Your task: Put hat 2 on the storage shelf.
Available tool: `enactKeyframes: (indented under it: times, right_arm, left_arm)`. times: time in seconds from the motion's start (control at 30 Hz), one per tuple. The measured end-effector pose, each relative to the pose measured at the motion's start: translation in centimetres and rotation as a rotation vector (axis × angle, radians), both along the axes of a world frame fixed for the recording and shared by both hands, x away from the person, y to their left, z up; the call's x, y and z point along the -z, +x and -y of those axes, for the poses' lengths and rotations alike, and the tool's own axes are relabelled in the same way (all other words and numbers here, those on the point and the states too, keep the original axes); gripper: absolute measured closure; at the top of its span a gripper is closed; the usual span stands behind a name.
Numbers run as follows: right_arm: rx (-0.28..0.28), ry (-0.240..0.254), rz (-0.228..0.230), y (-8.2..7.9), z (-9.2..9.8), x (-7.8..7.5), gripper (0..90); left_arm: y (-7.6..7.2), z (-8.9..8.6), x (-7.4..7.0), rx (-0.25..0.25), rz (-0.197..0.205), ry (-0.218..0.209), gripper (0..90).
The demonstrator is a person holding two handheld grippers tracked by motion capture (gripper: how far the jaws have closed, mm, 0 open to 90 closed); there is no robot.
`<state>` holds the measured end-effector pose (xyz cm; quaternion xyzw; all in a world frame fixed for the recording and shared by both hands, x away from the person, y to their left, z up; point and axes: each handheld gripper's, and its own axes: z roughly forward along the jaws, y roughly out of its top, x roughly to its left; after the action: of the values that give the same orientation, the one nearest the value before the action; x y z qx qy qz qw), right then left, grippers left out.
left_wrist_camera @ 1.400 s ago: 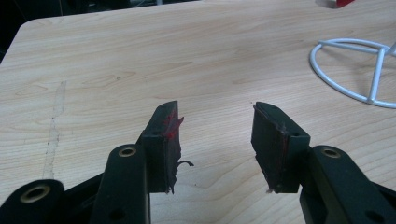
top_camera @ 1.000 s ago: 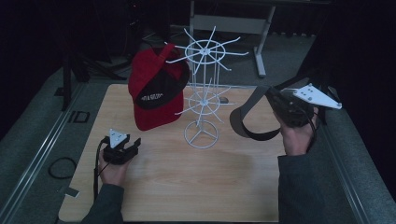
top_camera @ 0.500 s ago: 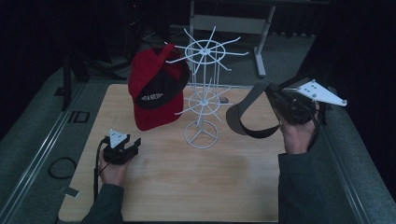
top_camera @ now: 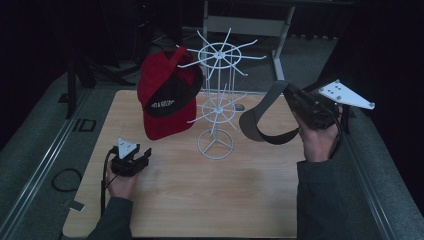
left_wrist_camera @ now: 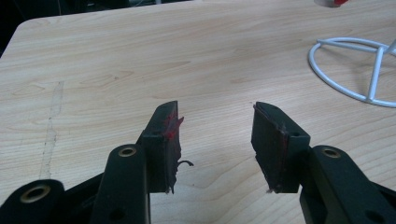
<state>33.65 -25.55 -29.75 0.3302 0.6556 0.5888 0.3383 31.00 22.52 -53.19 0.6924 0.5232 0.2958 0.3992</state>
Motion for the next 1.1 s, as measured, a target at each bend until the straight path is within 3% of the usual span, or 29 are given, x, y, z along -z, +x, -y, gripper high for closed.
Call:
enactKeyframes:
  times: [1.1]
  right_arm:
    - [-0.037,0.010,0.050,0.2,-1.3,-3.0,86.2]
  left_arm:
    - [0.0,-0.2,-0.1,-0.008,0.005,-0.003,52.4]
